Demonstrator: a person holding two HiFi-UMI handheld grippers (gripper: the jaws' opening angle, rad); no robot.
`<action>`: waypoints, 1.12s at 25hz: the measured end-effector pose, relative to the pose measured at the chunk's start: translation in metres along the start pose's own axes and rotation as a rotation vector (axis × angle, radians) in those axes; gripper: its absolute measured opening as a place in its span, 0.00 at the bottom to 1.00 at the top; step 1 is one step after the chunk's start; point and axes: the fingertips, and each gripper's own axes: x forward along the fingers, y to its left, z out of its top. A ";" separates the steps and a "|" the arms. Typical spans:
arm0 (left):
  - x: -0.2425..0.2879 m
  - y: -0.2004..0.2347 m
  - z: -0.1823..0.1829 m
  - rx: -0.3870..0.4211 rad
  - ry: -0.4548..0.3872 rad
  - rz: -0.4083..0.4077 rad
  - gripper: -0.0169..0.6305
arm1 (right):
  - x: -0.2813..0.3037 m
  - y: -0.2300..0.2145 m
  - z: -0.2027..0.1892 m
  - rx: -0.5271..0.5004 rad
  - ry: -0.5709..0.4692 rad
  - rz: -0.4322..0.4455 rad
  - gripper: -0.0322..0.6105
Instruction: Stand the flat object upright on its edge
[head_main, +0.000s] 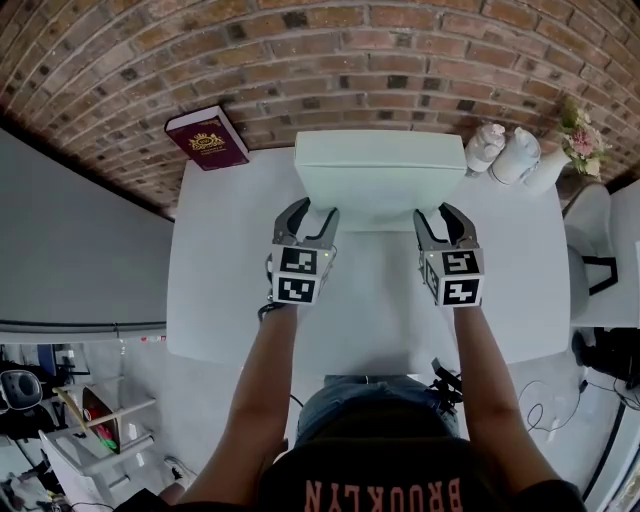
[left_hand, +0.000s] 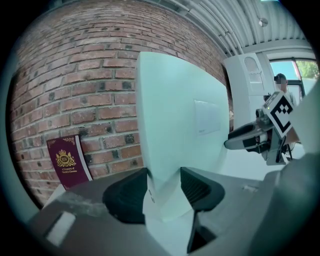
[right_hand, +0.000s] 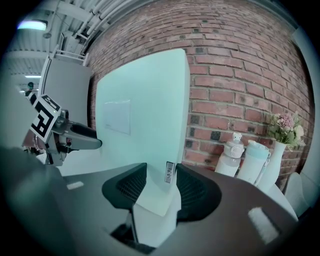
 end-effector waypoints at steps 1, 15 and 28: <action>0.002 0.000 -0.002 0.000 0.003 0.001 0.36 | 0.002 0.000 -0.002 0.000 0.005 0.001 0.33; 0.006 -0.002 -0.006 -0.047 0.024 -0.035 0.38 | 0.008 -0.004 -0.005 0.023 0.018 -0.021 0.35; -0.006 0.003 -0.001 -0.078 0.008 -0.034 0.51 | -0.003 -0.004 -0.003 0.016 0.022 0.000 0.48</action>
